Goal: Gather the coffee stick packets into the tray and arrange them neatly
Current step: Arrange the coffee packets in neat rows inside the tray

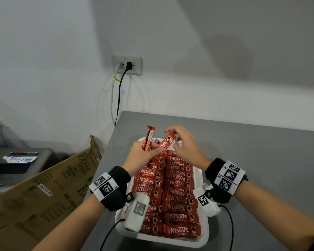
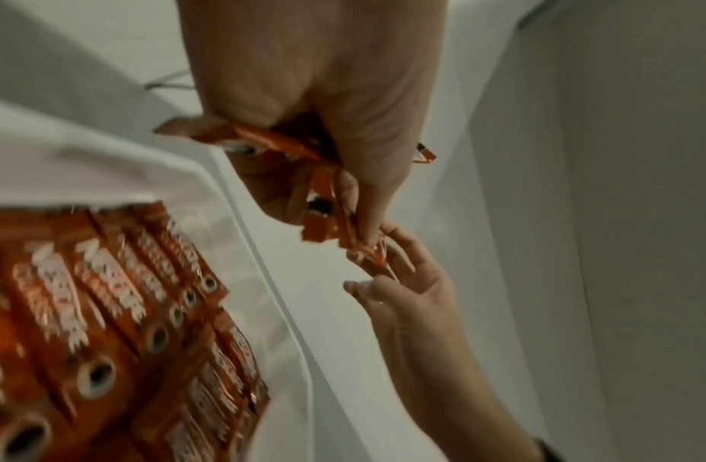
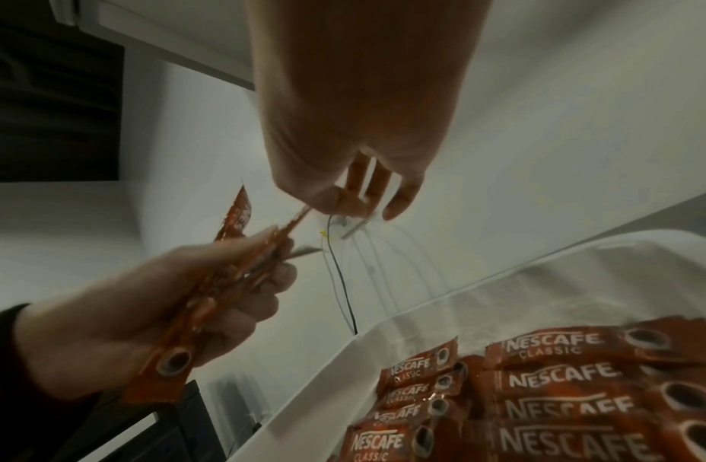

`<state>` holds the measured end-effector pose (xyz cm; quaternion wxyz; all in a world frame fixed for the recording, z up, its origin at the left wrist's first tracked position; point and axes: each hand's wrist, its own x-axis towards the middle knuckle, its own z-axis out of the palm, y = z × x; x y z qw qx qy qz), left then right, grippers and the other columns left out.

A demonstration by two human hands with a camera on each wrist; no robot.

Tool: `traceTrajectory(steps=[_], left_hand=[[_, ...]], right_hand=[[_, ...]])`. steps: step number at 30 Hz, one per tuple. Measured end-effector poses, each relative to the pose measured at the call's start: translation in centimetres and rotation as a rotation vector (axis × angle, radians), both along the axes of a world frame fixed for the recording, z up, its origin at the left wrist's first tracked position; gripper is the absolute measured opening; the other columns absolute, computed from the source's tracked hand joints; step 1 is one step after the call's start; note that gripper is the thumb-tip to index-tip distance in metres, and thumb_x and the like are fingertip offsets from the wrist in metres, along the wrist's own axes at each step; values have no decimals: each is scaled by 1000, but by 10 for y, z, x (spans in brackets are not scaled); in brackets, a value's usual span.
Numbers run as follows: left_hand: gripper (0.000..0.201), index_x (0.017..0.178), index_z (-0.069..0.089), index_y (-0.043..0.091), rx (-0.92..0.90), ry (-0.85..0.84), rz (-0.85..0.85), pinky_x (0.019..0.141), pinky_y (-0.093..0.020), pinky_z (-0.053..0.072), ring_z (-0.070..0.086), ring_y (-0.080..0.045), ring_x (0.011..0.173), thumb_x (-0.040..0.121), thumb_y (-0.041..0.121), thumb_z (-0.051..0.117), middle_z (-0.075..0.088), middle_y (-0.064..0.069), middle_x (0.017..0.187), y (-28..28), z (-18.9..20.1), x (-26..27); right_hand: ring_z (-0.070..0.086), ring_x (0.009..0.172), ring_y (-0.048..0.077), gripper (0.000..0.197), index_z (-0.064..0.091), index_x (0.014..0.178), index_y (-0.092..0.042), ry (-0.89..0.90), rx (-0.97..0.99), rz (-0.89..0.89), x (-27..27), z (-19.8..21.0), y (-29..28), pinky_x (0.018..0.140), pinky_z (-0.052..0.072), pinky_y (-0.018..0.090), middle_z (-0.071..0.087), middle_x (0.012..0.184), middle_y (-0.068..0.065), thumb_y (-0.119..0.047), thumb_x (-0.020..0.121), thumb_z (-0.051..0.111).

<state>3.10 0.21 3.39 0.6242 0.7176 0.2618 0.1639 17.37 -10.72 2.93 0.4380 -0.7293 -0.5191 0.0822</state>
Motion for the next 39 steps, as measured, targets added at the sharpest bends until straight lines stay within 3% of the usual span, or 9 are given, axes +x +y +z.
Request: traceTrajectory(steps=[2, 5, 8, 12, 14, 20, 26, 35, 39], left_hand=[[20, 84, 70, 3, 97, 38, -28, 85, -48, 53, 68, -30, 83, 77, 21, 74, 71, -12, 90, 5, -1, -1], [11, 78, 72, 10, 149, 69, -79, 84, -46, 53, 67, -26, 81, 75, 20, 76, 70, -7, 86, 8, 1, -1], [6, 75, 72, 16, 179, 66, -96, 83, -45, 54, 67, -25, 81, 75, 21, 75, 70, -5, 84, 7, -1, -2], [12, 76, 68, 13, 53, -16, 207, 79, -50, 55, 67, -33, 79, 82, 23, 69, 69, -16, 81, 9, -8, -4], [10, 75, 67, 16, 7, -47, 321, 82, -49, 54, 67, -31, 81, 84, 19, 66, 69, -10, 80, 17, -10, -5], [11, 79, 66, 18, 4, -91, 364, 84, -40, 54, 65, -17, 79, 85, 9, 65, 67, 3, 83, 29, -4, -9], [5, 89, 68, 12, 7, -72, 352, 84, -41, 55, 66, -21, 82, 85, 10, 65, 67, 3, 85, 32, -7, -9], [8, 91, 69, 12, -17, -67, 330, 84, -44, 55, 67, -26, 88, 85, 10, 64, 69, -4, 90, 30, -13, -9], [15, 89, 67, 20, 11, -112, 333, 75, -20, 49, 63, -1, 78, 83, 6, 66, 66, 7, 86, 29, -14, -9]], right_hand=[[53, 101, -3, 37, 59, 111, -23, 79, -14, 23, 1, 4, -5, 83, 43, 10, 57, 111, -12, 2, 88, 45], [60, 88, 0, 22, 68, 98, -26, 97, -92, 126, -1, 13, -11, 78, 48, 18, 65, 93, -16, -17, 93, 48], [57, 75, -7, 10, 73, 91, -19, -13, -208, 188, -2, 17, -10, 68, 41, 10, 62, 79, -21, -14, 86, 67], [58, 66, -6, 6, 72, 86, -13, -13, -413, 96, 6, 9, 0, 65, 41, 3, 70, 82, -5, -17, 81, 73], [59, 63, -3, 8, 72, 87, -9, 23, -461, 26, 10, -1, 9, 61, 44, 4, 72, 84, 1, -15, 82, 72], [62, 76, 12, 13, 74, 89, -5, 1, -571, -12, 12, -28, 53, 69, 47, 18, 73, 91, 9, -15, 81, 74], [66, 92, 21, 13, 73, 95, -7, -103, -697, 3, 12, -43, 73, 85, 52, 32, 72, 99, 9, -12, 84, 69], [66, 91, 23, 13, 73, 94, -7, -180, -705, -34, 16, -44, 73, 82, 54, 34, 71, 99, 9, -9, 87, 62], [66, 83, 19, 22, 70, 104, -4, 12, -444, -94, 13, -17, 58, 80, 55, 33, 72, 99, 11, -15, 95, 52]])
